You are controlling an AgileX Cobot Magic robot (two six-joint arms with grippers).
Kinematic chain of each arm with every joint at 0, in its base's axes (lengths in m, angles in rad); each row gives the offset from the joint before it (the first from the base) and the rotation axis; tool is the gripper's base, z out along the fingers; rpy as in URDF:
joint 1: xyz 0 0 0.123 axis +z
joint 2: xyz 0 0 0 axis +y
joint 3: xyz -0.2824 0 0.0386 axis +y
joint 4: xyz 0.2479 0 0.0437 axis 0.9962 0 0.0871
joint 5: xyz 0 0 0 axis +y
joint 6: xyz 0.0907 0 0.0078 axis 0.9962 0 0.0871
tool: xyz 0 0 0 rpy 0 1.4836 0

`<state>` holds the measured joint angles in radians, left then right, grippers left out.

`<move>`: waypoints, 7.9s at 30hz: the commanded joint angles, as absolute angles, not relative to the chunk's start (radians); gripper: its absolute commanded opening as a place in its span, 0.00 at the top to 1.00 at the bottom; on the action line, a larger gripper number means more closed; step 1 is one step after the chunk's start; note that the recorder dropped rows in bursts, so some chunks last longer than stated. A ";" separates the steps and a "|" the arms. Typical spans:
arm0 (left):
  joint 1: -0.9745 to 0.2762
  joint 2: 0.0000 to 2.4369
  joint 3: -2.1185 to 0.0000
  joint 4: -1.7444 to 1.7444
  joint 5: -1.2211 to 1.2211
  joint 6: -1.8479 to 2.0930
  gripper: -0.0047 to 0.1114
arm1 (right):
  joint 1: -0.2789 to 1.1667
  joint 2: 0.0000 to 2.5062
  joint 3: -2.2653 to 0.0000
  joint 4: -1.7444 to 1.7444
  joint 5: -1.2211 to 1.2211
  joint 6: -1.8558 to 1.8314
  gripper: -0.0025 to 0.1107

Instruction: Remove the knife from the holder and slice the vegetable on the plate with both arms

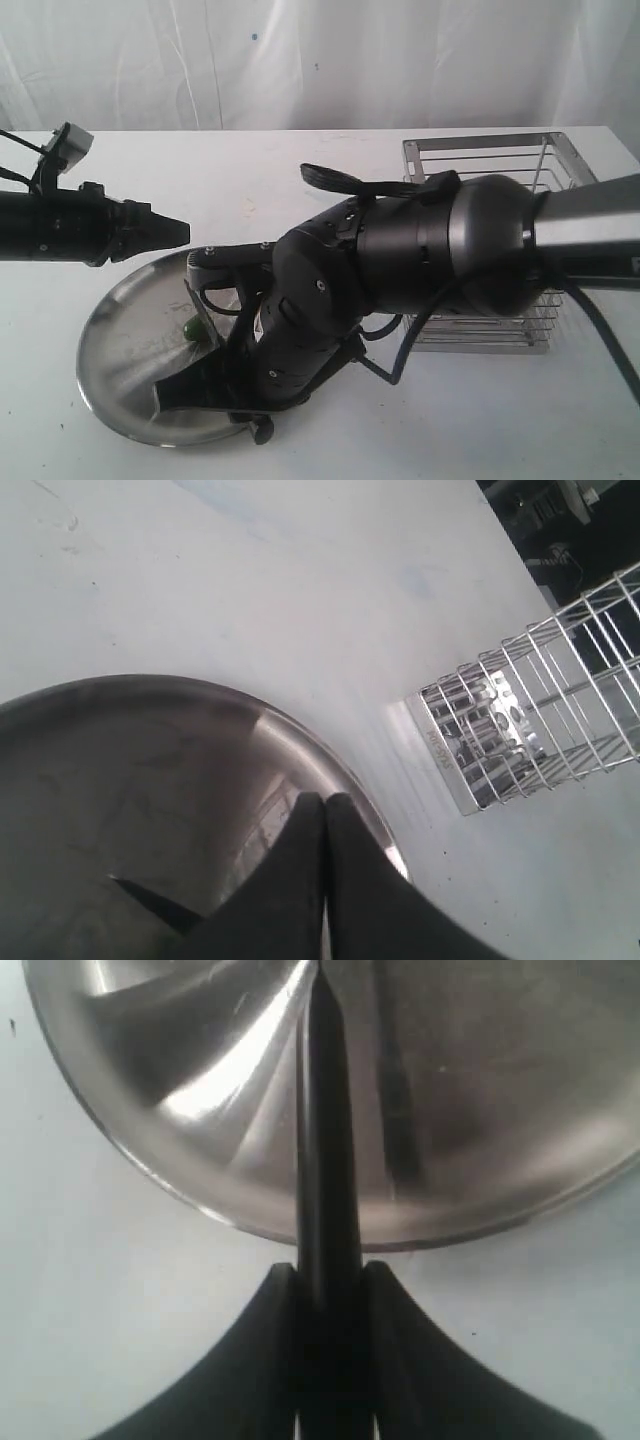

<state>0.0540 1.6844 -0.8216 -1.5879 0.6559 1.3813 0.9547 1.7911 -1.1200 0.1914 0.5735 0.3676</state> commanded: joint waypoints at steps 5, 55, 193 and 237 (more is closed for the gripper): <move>0.047 1.757 -0.814 -1.672 0.670 1.439 0.95 | 0.956 1.796 -1.130 0.101 0.560 0.426 0.98; 0.047 1.793 -0.814 -1.718 0.736 1.500 0.95 | 0.976 1.842 -1.130 0.092 0.500 0.360 0.98; -0.032 1.825 -0.769 -1.680 0.499 1.531 0.96 | 0.976 1.905 -1.127 0.005 0.597 0.429 0.98; -0.066 1.983 -0.834 -1.744 0.463 1.650 0.96 | 0.976 1.905 -1.127 0.011 0.645 0.434 0.98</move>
